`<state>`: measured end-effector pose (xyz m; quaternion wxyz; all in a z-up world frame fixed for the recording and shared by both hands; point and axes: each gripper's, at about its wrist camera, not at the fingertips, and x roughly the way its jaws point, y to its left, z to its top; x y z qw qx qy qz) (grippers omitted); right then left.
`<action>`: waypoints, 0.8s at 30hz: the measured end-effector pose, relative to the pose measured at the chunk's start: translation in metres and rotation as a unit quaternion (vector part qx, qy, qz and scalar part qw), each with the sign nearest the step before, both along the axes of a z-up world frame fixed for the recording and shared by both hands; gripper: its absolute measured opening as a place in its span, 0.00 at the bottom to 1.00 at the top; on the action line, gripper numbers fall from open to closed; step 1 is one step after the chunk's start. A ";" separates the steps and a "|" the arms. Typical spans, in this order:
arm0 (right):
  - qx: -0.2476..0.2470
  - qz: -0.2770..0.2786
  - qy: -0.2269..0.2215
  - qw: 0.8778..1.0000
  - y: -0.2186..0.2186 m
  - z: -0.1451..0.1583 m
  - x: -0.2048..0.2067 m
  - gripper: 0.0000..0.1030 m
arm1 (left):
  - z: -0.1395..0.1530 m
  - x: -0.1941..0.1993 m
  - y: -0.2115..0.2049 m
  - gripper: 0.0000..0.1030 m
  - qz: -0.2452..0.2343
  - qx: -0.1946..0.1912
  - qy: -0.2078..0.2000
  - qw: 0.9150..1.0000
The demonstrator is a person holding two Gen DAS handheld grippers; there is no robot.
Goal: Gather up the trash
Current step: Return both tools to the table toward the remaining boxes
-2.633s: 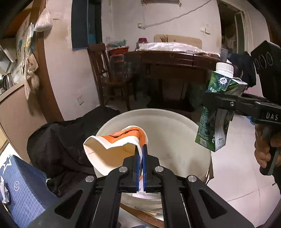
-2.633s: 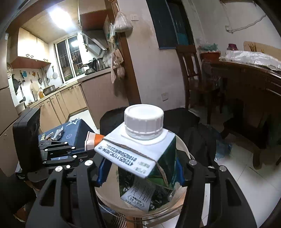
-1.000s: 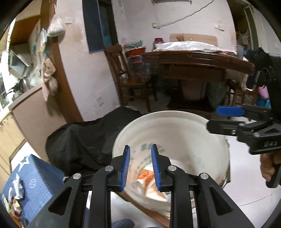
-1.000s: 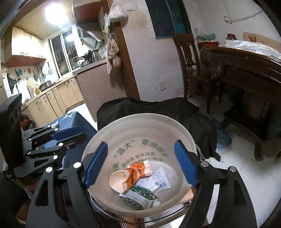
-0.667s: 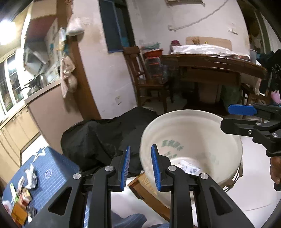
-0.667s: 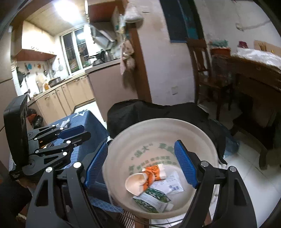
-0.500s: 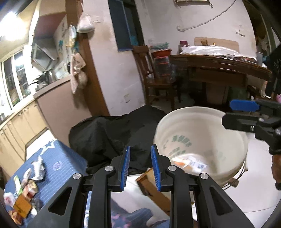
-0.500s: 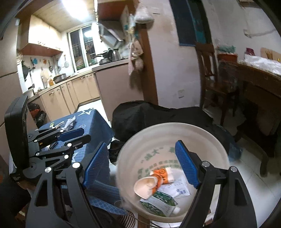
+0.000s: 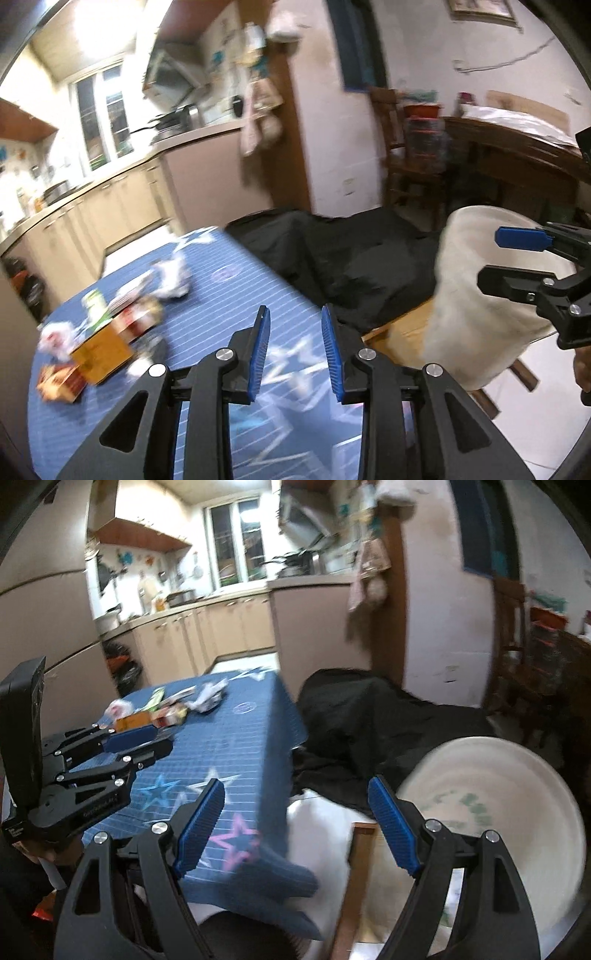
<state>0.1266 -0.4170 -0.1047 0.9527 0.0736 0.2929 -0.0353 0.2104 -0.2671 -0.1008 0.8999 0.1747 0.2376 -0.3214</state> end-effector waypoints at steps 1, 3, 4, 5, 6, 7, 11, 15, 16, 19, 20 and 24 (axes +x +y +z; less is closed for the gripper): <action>0.004 0.008 0.003 1.000 0.006 -0.003 0.006 0.75 | -0.003 0.004 0.010 0.30 0.009 0.001 0.003 1.000; 0.015 0.027 0.012 0.999 0.021 -0.010 0.022 0.75 | -0.009 0.013 0.029 0.30 0.030 0.001 0.011 0.999; 0.019 0.035 0.017 0.999 0.030 -0.014 0.031 0.75 | -0.012 0.018 0.040 0.30 0.043 0.000 0.016 0.999; 0.022 0.043 0.020 0.999 0.036 -0.016 0.035 0.75 | -0.015 0.024 0.053 0.30 0.056 0.000 0.022 0.998; 0.025 0.056 0.025 0.998 0.047 -0.020 0.044 0.75 | -0.018 0.027 0.063 0.30 0.067 -0.001 0.026 0.997; 0.025 0.065 0.028 0.997 0.055 -0.022 0.050 0.75 | -0.021 0.032 0.074 0.30 0.081 -0.002 0.030 0.996; 0.024 0.107 0.039 0.993 0.090 -0.031 0.076 0.75 | -0.032 0.047 0.115 0.30 0.129 -0.002 0.044 0.991; 0.030 0.148 0.050 0.987 0.124 -0.037 0.104 0.75 | -0.044 0.061 0.163 0.31 0.181 -0.006 0.064 0.981; 0.030 0.157 0.053 0.986 0.131 -0.039 0.111 0.75 | -0.047 0.065 0.171 0.32 0.192 -0.009 0.069 0.979; 0.025 0.186 0.058 0.981 0.151 -0.042 0.131 0.75 | -0.054 0.083 0.207 0.34 0.235 -0.028 0.097 0.967; 0.024 0.197 0.059 0.978 0.157 -0.042 0.139 0.75 | -0.055 0.089 0.217 0.35 0.247 -0.036 0.106 0.963; -0.008 0.259 0.052 0.965 0.187 -0.033 0.182 0.84 | -0.057 0.120 0.252 0.41 0.294 -0.072 0.145 0.942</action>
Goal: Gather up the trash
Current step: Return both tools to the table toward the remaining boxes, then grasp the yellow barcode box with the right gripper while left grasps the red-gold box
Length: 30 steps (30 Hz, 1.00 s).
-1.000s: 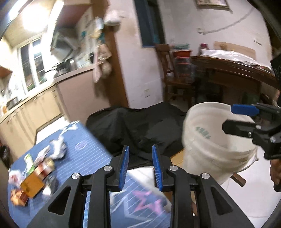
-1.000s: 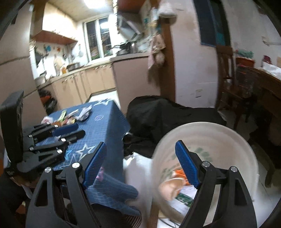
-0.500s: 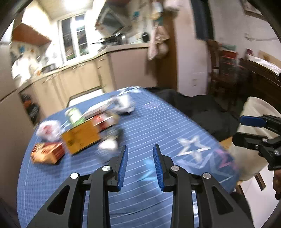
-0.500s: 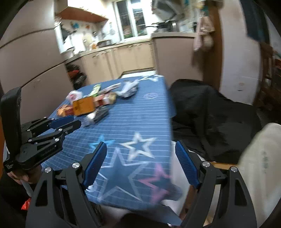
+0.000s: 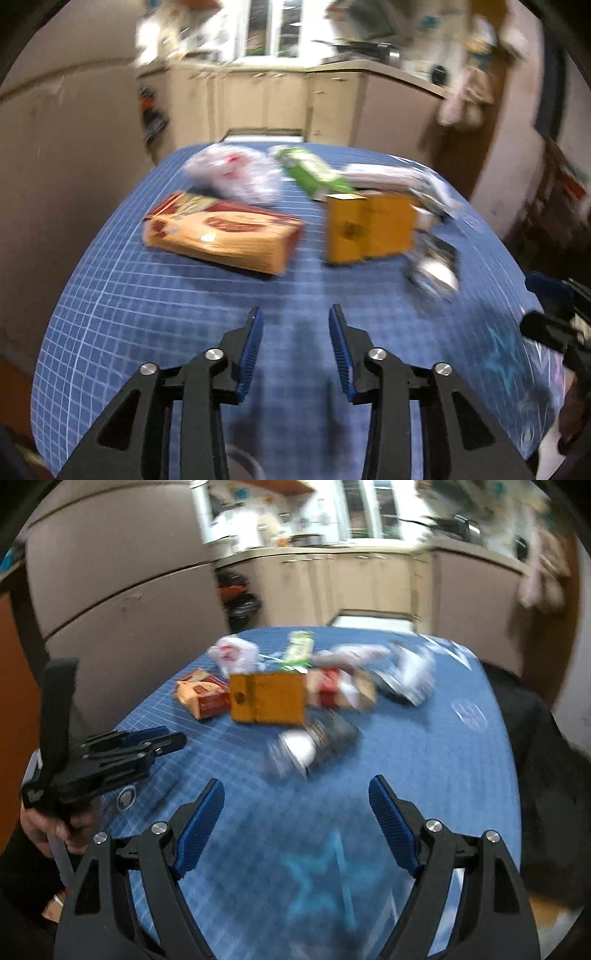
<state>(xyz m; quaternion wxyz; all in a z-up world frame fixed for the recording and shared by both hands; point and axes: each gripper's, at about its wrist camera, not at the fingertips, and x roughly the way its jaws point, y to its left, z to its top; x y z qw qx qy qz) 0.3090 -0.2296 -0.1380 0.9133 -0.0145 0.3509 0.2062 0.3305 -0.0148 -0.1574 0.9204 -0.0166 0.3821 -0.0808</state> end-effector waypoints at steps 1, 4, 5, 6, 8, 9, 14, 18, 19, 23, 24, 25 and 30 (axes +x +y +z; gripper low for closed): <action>-0.015 0.017 -0.008 1.000 0.008 0.003 0.013 0.87 | -0.001 0.011 0.008 0.43 0.013 -0.006 0.008 1.000; -0.045 0.065 -0.035 0.996 0.026 0.011 0.048 0.95 | -0.001 0.038 0.023 0.52 0.037 -0.042 0.024 0.998; -0.052 0.076 -0.036 0.995 0.030 0.011 0.058 0.95 | -0.002 0.043 0.027 0.61 0.039 -0.056 0.027 0.997; -0.069 0.079 -0.039 0.994 0.035 0.010 0.074 0.95 | -0.002 0.047 0.028 0.64 0.041 -0.063 0.029 0.997; -0.081 0.090 -0.031 0.992 0.038 0.005 0.098 0.95 | -0.002 0.054 0.025 0.69 0.043 -0.073 0.028 0.996; -0.080 0.093 -0.027 0.992 0.038 0.004 0.106 0.95 | -0.002 0.057 0.023 0.71 0.041 -0.074 0.029 0.996; -0.063 0.164 0.006 0.984 0.043 -0.003 0.135 0.95 | -0.002 0.083 0.023 0.77 0.083 -0.090 0.036 0.992; -0.090 0.207 0.007 0.974 0.056 -0.010 0.133 0.73 | -0.005 0.107 0.028 0.78 0.102 -0.093 0.056 0.989; -0.096 0.218 0.015 0.971 0.059 -0.014 0.129 0.63 | -0.005 0.109 0.028 0.78 0.102 -0.091 0.057 0.989; -0.083 0.230 0.006 0.970 0.055 -0.015 0.109 0.41 | -0.005 0.102 0.033 0.68 0.099 -0.091 0.055 0.989; -0.079 0.231 0.004 0.970 0.053 -0.014 0.102 0.35 | -0.006 0.098 0.037 0.65 0.099 -0.090 0.055 0.990; -0.077 0.234 0.002 0.969 0.053 -0.012 0.093 0.32 | -0.006 0.091 0.042 0.60 0.094 -0.088 0.054 0.990; -0.073 0.251 0.001 0.965 0.056 -0.007 0.036 0.25 | -0.008 0.052 0.065 0.47 0.068 -0.068 0.062 0.993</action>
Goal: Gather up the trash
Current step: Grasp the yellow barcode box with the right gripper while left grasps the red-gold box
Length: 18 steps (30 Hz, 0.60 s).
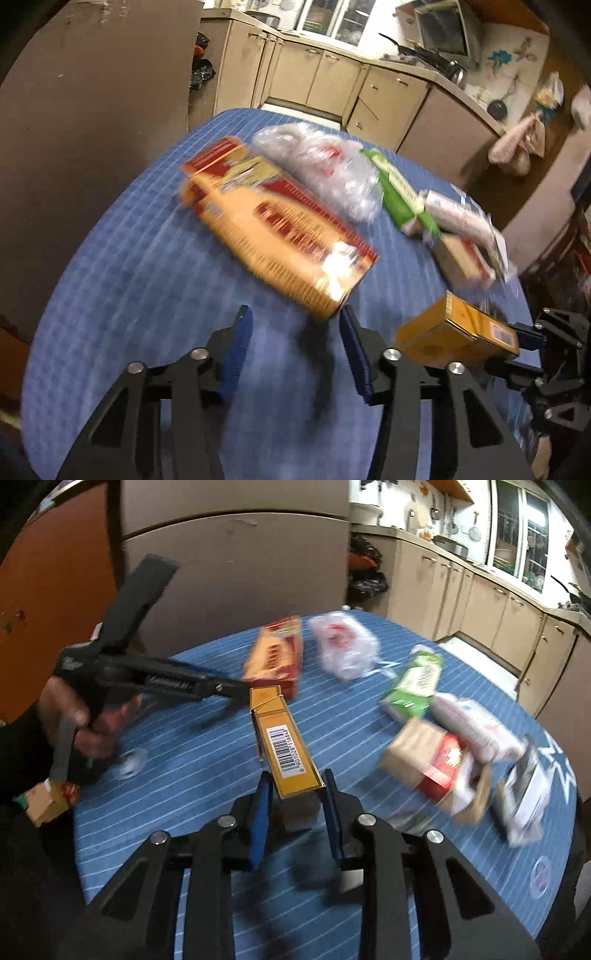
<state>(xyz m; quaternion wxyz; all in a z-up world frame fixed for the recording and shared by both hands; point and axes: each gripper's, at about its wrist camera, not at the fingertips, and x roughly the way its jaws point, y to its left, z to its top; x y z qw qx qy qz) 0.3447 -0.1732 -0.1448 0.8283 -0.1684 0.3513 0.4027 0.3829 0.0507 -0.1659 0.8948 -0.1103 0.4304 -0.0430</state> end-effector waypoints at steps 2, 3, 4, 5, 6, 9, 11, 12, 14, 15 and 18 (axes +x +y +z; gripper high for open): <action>0.008 -0.015 0.002 1.000 0.000 0.001 -0.025 0.25 | 0.000 -0.019 0.016 0.45 0.003 0.019 0.005 1.000; 0.024 -0.029 0.007 0.999 -0.004 0.003 -0.036 0.25 | -0.001 -0.025 0.021 0.45 0.007 0.027 0.006 1.000; 0.041 -0.043 0.014 0.998 -0.008 0.004 -0.040 0.24 | 0.000 -0.033 0.028 0.45 0.009 0.037 0.009 0.999; 0.061 -0.064 0.022 0.996 -0.016 0.006 -0.047 0.23 | 0.003 -0.037 0.030 0.45 0.006 0.041 0.008 0.999; 0.075 -0.081 0.026 0.994 -0.023 0.007 -0.051 0.21 | 0.011 -0.043 0.029 0.45 0.003 0.040 -0.006 0.999; 0.120 -0.150 0.038 0.981 -0.049 0.009 -0.064 0.21 | 0.034 -0.041 0.011 0.63 -0.010 0.024 -0.040 0.999; 0.148 -0.179 0.050 0.971 -0.062 0.007 -0.070 0.21 | 0.046 -0.026 -0.003 0.83 0.015 0.016 -0.065 0.998; 0.161 -0.188 0.054 0.967 -0.068 0.007 -0.075 0.21 | 0.050 -0.020 -0.008 0.83 0.023 0.016 -0.070 0.997; 0.169 -0.191 0.054 0.965 -0.070 0.008 -0.082 0.21 | 0.055 0.004 -0.024 0.90 0.039 0.010 -0.077 0.996; 0.173 -0.191 0.054 0.965 -0.071 0.008 -0.085 0.21 | 0.052 0.017 -0.029 0.92 0.065 0.022 -0.072 0.995; 0.180 -0.184 0.059 0.965 -0.071 0.005 -0.092 0.21 | 0.034 0.048 -0.036 0.92 0.115 0.042 -0.036 0.992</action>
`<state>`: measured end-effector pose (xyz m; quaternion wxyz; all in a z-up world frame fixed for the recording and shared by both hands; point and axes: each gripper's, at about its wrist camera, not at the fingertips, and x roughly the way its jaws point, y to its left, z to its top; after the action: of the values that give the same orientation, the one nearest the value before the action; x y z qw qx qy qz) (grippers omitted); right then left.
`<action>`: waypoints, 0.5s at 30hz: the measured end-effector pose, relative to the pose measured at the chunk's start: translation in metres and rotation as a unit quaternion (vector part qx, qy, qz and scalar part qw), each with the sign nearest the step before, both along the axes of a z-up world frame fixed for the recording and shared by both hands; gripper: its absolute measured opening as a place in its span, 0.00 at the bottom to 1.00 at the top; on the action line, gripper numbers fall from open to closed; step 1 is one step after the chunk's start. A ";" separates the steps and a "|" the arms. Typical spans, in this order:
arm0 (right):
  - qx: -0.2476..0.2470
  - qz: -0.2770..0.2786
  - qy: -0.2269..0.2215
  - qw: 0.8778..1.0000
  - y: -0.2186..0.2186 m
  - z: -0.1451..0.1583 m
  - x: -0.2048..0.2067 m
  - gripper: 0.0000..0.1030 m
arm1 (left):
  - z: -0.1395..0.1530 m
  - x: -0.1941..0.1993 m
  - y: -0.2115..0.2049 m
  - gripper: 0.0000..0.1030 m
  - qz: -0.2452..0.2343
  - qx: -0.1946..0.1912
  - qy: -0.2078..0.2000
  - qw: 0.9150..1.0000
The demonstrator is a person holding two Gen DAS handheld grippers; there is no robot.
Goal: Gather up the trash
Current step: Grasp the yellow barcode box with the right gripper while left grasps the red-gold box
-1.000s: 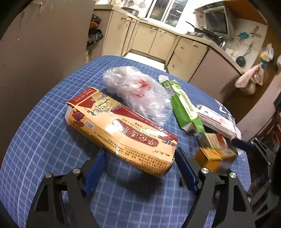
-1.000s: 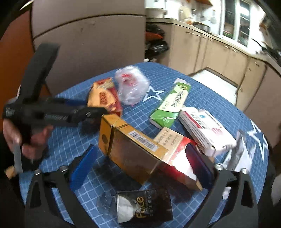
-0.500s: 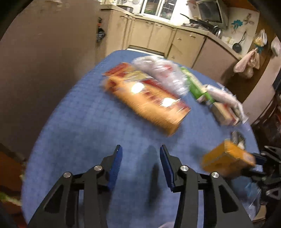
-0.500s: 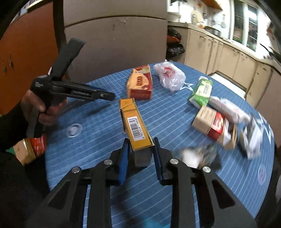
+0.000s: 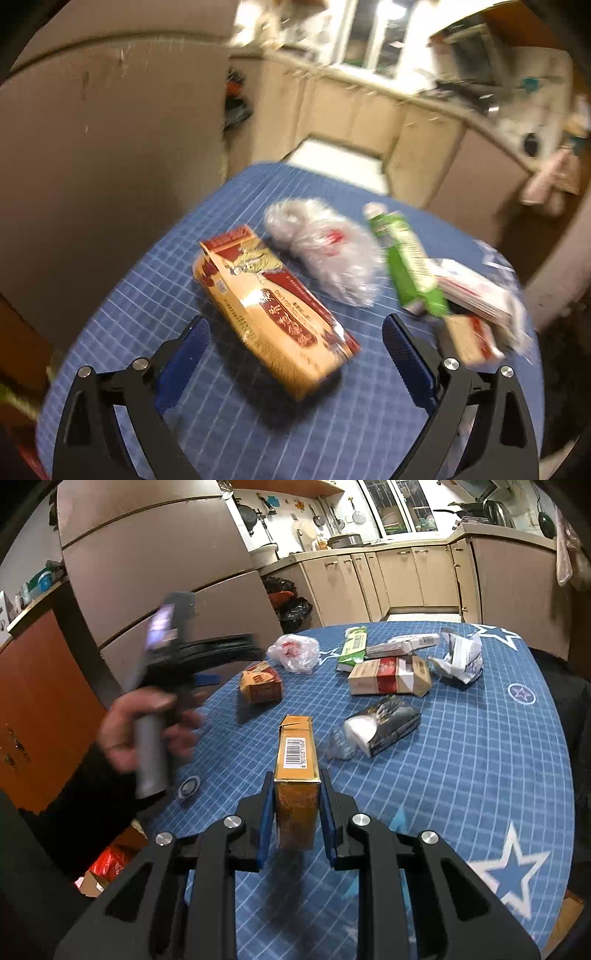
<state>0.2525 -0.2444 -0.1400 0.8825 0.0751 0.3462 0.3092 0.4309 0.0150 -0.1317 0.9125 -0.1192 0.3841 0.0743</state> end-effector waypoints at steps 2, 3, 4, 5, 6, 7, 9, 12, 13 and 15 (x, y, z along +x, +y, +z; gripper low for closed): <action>0.004 0.002 0.005 1.000 -0.001 -0.004 -0.003 0.21 | -0.015 0.019 -0.003 0.92 0.027 -0.003 0.031 0.999; 0.004 0.001 0.006 1.000 0.000 -0.005 -0.004 0.21 | -0.021 0.024 -0.004 0.92 0.032 -0.003 0.046 0.998; 0.005 0.000 0.006 1.000 0.001 -0.006 -0.004 0.21 | -0.027 0.027 -0.002 0.90 0.031 -0.011 0.062 0.998; 0.006 -0.002 0.005 1.000 0.001 -0.006 -0.004 0.21 | -0.031 0.024 0.002 0.86 0.019 -0.037 0.063 0.997; 0.005 -0.005 0.003 1.000 0.002 -0.006 -0.003 0.21 | -0.031 0.018 0.005 0.82 0.013 -0.045 0.056 0.997; 0.000 -0.012 0.000 1.000 0.002 -0.005 -0.004 0.21 | -0.029 0.010 0.008 0.76 -0.001 -0.051 0.054 0.997; -0.011 -0.026 -0.003 1.000 0.000 -0.003 -0.007 0.21 | -0.029 -0.003 0.013 0.71 -0.027 -0.068 0.059 0.996; -0.018 -0.054 -0.008 0.998 -0.008 0.000 -0.011 0.21 | -0.028 -0.038 0.026 0.65 -0.070 -0.060 0.058 0.994; -0.024 -0.063 -0.009 0.998 -0.010 0.000 -0.012 0.21 | -0.028 -0.053 0.030 0.64 -0.092 -0.057 0.060 0.992; -0.044 -0.082 -0.010 0.996 -0.011 -0.003 -0.015 0.21 | -0.029 -0.080 0.036 0.62 -0.142 -0.043 0.058 0.987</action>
<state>0.2377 -0.2557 -0.1426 0.9108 0.0611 0.3433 0.2212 0.3506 0.0508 -0.1605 0.8839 -0.0986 0.4524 -0.0657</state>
